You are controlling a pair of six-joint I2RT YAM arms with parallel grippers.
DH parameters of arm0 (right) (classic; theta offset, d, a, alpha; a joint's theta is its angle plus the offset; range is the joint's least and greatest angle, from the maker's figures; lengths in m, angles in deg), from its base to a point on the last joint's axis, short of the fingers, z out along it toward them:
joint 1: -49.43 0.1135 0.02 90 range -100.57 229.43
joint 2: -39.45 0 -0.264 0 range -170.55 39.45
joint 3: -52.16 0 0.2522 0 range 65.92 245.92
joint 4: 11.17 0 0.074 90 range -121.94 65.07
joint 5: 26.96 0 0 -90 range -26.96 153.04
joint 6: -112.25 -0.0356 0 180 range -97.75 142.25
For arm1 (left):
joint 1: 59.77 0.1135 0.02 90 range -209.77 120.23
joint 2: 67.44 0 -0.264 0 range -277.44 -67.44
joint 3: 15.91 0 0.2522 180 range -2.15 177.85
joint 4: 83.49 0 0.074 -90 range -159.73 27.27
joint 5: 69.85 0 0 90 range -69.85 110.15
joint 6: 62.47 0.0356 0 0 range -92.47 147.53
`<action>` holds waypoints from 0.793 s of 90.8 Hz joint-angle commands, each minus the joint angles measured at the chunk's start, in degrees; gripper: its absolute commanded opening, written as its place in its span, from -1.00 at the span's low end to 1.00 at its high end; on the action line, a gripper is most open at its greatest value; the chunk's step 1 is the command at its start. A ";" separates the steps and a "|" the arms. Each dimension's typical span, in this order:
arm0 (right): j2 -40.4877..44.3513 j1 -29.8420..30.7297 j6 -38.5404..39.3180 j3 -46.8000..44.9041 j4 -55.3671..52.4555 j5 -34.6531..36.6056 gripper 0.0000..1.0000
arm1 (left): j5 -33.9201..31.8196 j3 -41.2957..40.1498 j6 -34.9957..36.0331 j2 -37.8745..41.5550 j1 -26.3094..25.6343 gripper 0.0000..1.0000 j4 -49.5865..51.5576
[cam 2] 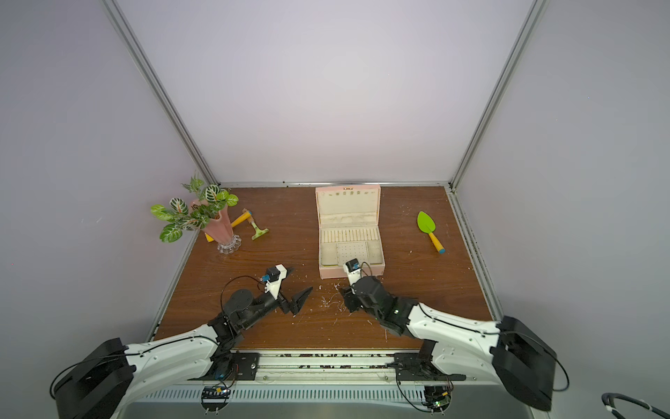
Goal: Put jewelry chain into jewelry box
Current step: Pick up the necklace from the center of the board.
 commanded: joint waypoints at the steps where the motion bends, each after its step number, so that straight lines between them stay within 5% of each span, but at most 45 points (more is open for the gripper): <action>1: -8.80 3.52 -1.24 6.55 -0.18 3.08 -0.42 | -1.46 -2.82 -3.46 3.91 -0.56 1.00 -1.50; 28: -27.52 5.26 4.31 20.62 -8.22 -0.98 -0.62 | -3.45 -5.99 -7.21 17.82 -0.58 0.98 10.87; 47: -28.98 5.53 4.98 22.55 -12.08 1.17 -0.65 | -6.87 -6.68 -7.29 24.60 -0.56 0.99 14.68; 72: -30.27 6.42 5.03 24.47 -16.73 3.93 -0.59 | -6.64 -6.59 -7.83 22.21 -0.63 0.99 13.00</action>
